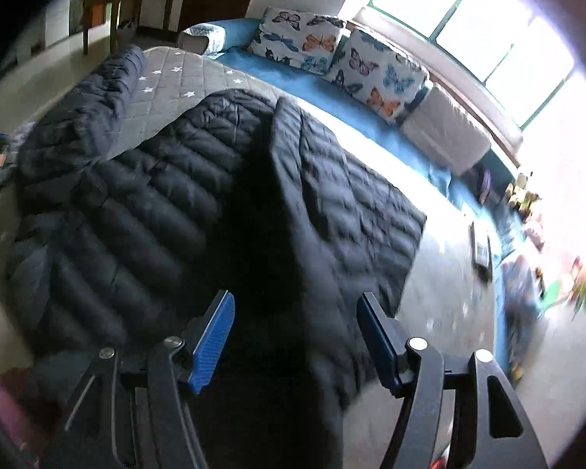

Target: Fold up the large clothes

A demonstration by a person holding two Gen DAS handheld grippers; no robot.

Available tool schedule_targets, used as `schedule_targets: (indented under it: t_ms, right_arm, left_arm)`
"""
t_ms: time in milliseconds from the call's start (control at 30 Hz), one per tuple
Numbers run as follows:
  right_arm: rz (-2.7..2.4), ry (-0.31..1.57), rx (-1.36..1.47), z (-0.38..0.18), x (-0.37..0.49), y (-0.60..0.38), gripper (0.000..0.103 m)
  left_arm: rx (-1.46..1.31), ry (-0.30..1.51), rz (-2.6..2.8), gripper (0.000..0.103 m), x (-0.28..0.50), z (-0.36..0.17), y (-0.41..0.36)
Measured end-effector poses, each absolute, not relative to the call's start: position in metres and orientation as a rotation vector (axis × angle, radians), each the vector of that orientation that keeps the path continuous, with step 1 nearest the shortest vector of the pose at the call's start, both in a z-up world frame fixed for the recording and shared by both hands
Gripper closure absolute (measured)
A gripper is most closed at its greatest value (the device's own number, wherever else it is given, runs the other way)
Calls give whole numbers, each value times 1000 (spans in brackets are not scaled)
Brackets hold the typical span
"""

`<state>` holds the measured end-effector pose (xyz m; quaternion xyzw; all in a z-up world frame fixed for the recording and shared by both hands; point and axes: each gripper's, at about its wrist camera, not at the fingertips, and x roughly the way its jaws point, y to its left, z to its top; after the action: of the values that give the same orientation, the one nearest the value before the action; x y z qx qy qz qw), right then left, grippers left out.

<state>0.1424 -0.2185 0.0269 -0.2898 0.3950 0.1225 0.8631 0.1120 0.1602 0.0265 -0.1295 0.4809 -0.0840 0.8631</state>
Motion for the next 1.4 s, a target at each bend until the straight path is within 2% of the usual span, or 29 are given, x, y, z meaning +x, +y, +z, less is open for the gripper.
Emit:
schedule_targets:
  t_ms: [33, 67, 367, 400, 433, 500, 600, 833, 1000, 1233, 1400]
  right_arm:
    - [250, 831, -641, 21, 159, -205, 32]
    - [251, 844, -648, 17, 171, -197, 32]
    - [117, 881, -730, -32, 263, -148, 32]
    - [103, 883, -748, -36, 270, -147, 36]
    - [90, 878, -766, -40, 275, -147, 54]
    - [91, 899, -759, -39, 280, -153, 79]
    - [131, 902, -623, -11, 279, -182, 87]
    - [-1, 767, -368, 88, 251, -319, 89]
    - [-140, 769, -199, 119, 221, -440, 89]
    - [-331, 825, 112, 87, 195, -584, 89]
    - [-309, 924, 181, 49, 192, -598, 88]
  left_arm:
    - [-265, 995, -167, 39, 110, 30, 162]
    - [-260, 978, -159, 35, 109, 35, 164]
    - [-311, 971, -147, 34, 134, 43, 176]
    - [-310, 973, -146, 34, 137, 42, 174]
    - [-308, 977, -147, 34, 140, 41, 172]
    - [-307, 990, -154, 34, 148, 39, 166]
    - [-297, 998, -158, 34, 160, 37, 153]
    - [-242, 994, -165, 34, 179, 45, 117]
    - [-222, 1005, -158, 34, 192, 43, 92]
    - [-192, 1044, -141, 34, 208, 36, 68]
    - [-174, 1070, -146, 34, 218, 32, 52]
